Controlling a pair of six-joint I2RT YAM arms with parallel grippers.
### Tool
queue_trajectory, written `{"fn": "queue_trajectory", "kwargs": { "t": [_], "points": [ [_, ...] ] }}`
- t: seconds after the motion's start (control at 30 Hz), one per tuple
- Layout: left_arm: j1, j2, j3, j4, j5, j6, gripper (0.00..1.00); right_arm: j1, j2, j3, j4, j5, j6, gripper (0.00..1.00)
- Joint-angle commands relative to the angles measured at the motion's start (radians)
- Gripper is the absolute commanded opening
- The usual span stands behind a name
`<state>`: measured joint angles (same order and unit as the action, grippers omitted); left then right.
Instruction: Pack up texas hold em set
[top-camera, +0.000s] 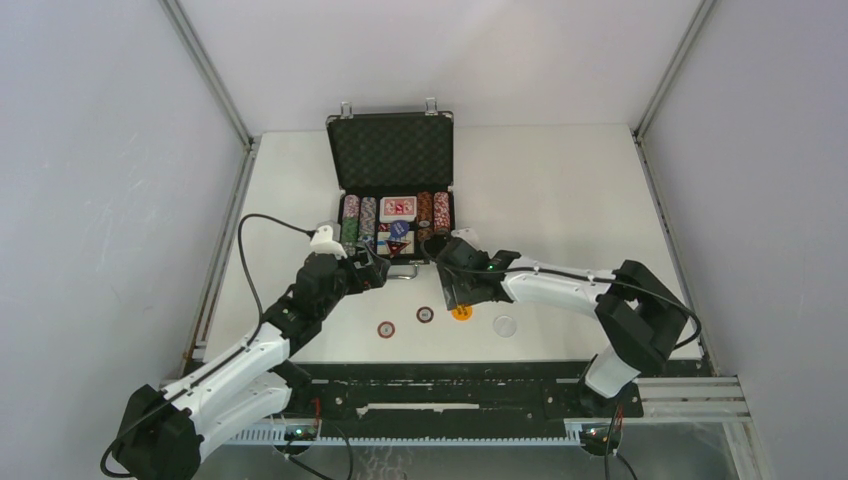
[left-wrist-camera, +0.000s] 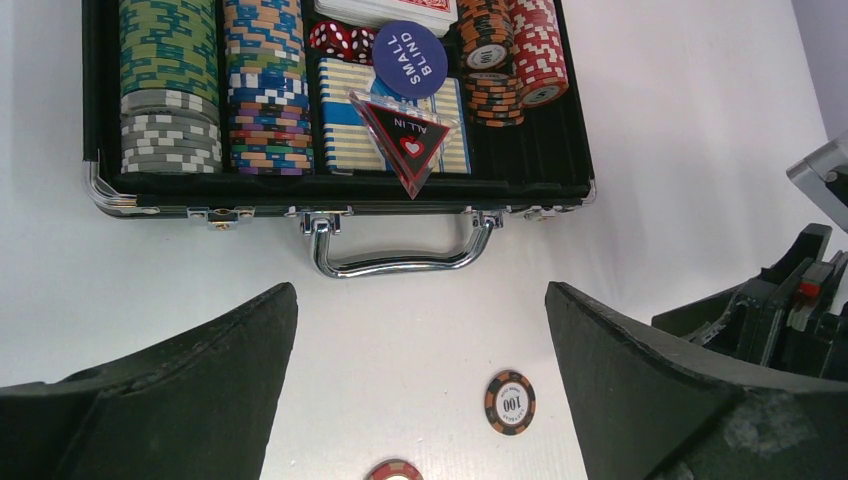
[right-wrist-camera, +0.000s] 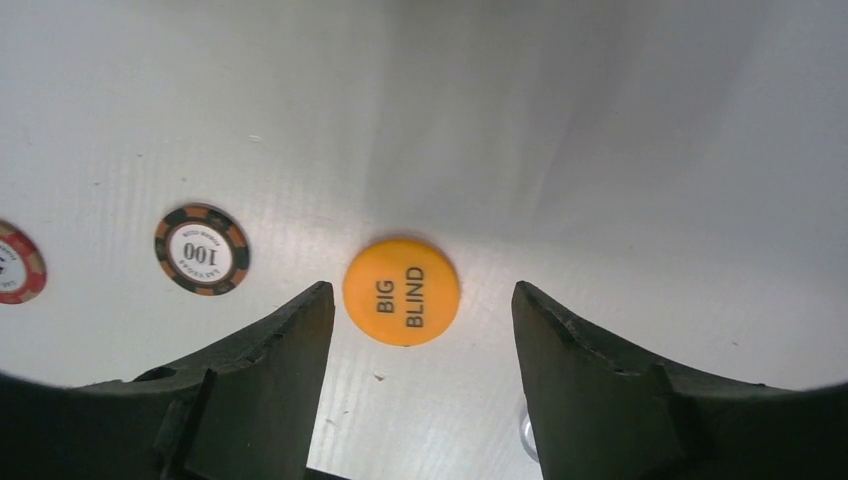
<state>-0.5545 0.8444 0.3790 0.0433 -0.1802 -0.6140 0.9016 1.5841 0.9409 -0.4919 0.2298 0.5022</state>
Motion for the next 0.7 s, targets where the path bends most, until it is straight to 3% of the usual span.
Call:
{"fn": "queue_trajectory", "kwargs": {
  "t": [0.0, 0.3, 0.67],
  "points": [
    [-0.004, 0.003, -0.011, 0.043, 0.003, -0.007, 0.98, 0.045, 0.061, 0.065, 0.0, -0.012, -0.027, 0.74],
    [-0.004, -0.004, -0.011, 0.037, 0.002, -0.004, 0.98, 0.059, 0.156, 0.076, -0.004, -0.027, -0.015, 0.75],
    [-0.004, -0.005, -0.012, 0.036, 0.003, -0.005, 0.98, 0.078, 0.122, 0.073, -0.061, -0.012, -0.013, 0.71]
  ]
}}
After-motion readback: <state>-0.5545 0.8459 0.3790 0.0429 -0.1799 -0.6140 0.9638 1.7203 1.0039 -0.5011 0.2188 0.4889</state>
